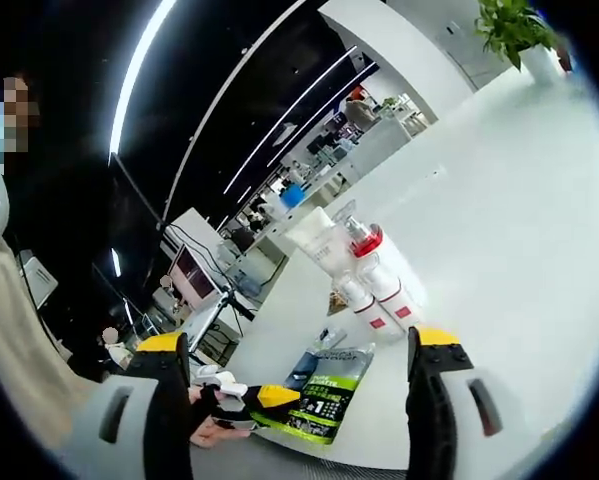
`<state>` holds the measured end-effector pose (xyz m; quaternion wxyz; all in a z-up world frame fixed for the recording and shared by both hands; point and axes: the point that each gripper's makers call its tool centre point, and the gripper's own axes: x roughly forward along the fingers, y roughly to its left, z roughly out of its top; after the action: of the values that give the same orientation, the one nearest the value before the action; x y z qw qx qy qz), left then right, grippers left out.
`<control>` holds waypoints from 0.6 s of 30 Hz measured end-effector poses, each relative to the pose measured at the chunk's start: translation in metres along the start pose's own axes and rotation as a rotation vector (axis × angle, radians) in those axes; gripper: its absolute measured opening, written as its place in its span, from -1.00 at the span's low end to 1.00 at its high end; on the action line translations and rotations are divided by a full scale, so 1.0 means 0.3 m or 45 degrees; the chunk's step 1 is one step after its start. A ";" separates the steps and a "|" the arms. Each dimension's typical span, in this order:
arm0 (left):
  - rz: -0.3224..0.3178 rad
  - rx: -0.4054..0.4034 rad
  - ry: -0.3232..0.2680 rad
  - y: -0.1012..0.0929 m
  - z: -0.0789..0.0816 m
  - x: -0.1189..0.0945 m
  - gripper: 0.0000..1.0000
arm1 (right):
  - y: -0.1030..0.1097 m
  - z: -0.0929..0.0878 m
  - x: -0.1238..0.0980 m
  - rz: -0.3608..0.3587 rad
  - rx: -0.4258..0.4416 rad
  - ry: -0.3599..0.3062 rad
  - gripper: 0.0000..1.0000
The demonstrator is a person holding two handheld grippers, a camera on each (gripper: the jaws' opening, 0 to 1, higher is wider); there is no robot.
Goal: Arrange the skincare products in the storage area until every visible bottle or jar stands upright without overlapping.
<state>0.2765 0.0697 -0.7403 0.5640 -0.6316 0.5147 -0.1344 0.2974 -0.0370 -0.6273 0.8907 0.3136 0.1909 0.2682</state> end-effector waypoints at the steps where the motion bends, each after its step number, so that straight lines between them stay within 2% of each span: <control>1: 0.008 -0.009 -0.001 0.001 -0.004 -0.001 -0.75 | 0.000 0.000 0.000 -0.001 0.000 0.000 0.80; 4: 0.056 0.030 -0.008 0.028 0.007 -0.009 -0.71 | 0.000 0.000 0.000 -0.001 0.002 0.001 0.81; 13: 0.124 0.036 -0.024 0.078 0.029 -0.048 -0.68 | 0.000 -0.002 0.000 -0.001 -0.001 0.003 0.81; 18: 0.181 0.076 -0.035 0.088 0.027 -0.080 -0.57 | 0.001 -0.009 0.002 -0.002 -0.020 0.017 0.81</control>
<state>0.2590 0.0978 -0.7554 0.5976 -0.5782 0.5463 -0.1006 0.2963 -0.0353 -0.6291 0.8920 0.3047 0.1949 0.2711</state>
